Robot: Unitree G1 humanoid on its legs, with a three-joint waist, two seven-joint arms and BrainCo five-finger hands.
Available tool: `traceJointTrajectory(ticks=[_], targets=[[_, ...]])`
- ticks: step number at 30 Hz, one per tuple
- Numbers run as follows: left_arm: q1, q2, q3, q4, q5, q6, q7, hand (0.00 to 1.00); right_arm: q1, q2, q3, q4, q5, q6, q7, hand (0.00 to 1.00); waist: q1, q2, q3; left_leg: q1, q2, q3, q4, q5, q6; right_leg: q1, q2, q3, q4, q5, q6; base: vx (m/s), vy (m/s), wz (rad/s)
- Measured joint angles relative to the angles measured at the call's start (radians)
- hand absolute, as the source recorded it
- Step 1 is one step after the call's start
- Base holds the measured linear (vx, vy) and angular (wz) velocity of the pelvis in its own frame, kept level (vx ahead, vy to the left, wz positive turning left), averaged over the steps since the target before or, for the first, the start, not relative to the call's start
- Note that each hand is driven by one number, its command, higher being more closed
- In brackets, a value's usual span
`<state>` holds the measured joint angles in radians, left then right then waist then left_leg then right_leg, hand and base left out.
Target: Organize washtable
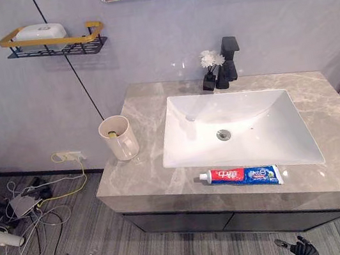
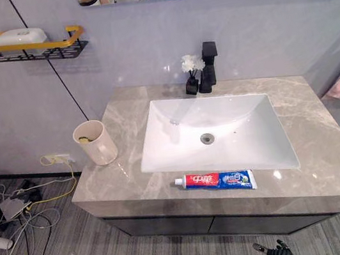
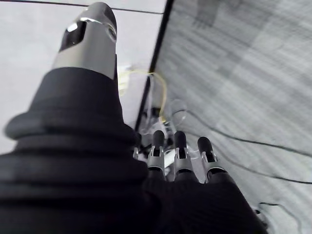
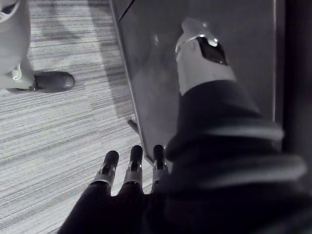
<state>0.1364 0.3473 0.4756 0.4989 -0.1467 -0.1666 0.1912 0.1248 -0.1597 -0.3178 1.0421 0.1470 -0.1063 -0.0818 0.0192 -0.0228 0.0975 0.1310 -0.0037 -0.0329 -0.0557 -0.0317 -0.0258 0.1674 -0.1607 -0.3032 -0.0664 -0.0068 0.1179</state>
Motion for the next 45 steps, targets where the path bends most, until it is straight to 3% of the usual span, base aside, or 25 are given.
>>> traceJointTrajectory(ticks=[4, 10, 16, 21, 27, 32, 38, 45], targets=[[-0.004, 0.000, 0.041, -0.281, 0.003, -0.021, 0.056, 0.00, 0.006, 0.001, -0.001, -0.022, 0.000, -0.001, 0.002, 0.00, 0.005, 0.013, -0.008, -0.003, -0.009, -0.023, 0.001, 0.000, 0.001, 0.009, -0.004, -0.023, -0.004, 0.000, 0.000, 0.02, 0.001, 0.17], [-0.029, -0.024, 0.022, -0.658, 0.168, -0.060, 0.142, 0.00, 0.026, 0.011, -0.010, -0.035, 0.001, -0.002, 0.033, 0.00, 0.025, 0.030, -0.013, -0.014, -0.011, -0.052, 0.013, 0.000, 0.000, 0.021, -0.011, -0.050, -0.003, -0.005, -0.003, -0.03, -0.016, 0.17], [-0.042, -0.025, -0.185, -0.983, 0.389, -0.087, 0.161, 0.00, 0.033, 0.037, -0.001, -0.002, 0.009, -0.003, 0.047, 0.00, 0.023, 0.031, -0.015, -0.029, -0.014, -0.071, 0.018, -0.004, -0.006, 0.019, -0.016, -0.058, 0.016, -0.018, 0.003, -0.06, -0.012, 0.09], [-0.105, -0.001, -0.422, -1.106, 0.509, -0.107, 0.151, 0.00, 0.038, 0.036, 0.027, 0.005, 0.009, -0.004, 0.060, 0.00, 0.018, 0.031, -0.015, -0.033, -0.011, -0.073, 0.021, -0.002, -0.003, 0.010, -0.014, -0.057, 0.030, -0.026, 0.001, -0.02, -0.008, 0.02], [-0.249, 0.107, -0.724, -1.101, 0.582, -0.117, 0.044, 0.00, 0.018, 0.035, 0.101, 0.004, 0.008, -0.004, 0.064, 0.00, -0.007, 0.020, -0.011, -0.041, -0.011, -0.066, 0.034, 0.001, -0.001, -0.002, -0.015, -0.054, 0.030, -0.026, 0.001, 0.02, 0.003, -0.02], [-0.360, 0.116, -0.906, -1.012, 0.582, -0.122, -0.065, 0.00, -0.001, 0.034, 0.103, -0.001, 0.008, -0.004, 0.065, 0.00, -0.012, 0.014, -0.010, -0.050, -0.010, -0.051, 0.036, 0.001, -0.001, -0.015, -0.015, -0.047, 0.031, -0.025, 0.000, 0.00, 0.003, -0.05], [-0.423, 0.128, -1.050, -0.873, 0.583, -0.113, -0.160, 0.00, -0.010, 0.034, 0.114, -0.011, 0.008, -0.002, 0.067, 0.00, -0.036, 0.013, -0.010, -0.050, -0.008, -0.047, 0.038, 0.000, -0.002, -0.017, -0.015, -0.043, 0.032, -0.024, 0.000, -0.02, -0.002, -0.01], [-0.493, 0.099, -1.106, -0.742, 0.591, -0.080, -0.218, 0.00, -0.010, 0.033, 0.127, -0.015, 0.006, 0.001, 0.073, 0.00, -0.064, 0.014, -0.009, -0.056, -0.005, -0.040, 0.040, 0.000, -0.001, -0.035, -0.014, -0.027, 0.042, -0.024, -0.001, -0.04, -0.005, -0.06]])
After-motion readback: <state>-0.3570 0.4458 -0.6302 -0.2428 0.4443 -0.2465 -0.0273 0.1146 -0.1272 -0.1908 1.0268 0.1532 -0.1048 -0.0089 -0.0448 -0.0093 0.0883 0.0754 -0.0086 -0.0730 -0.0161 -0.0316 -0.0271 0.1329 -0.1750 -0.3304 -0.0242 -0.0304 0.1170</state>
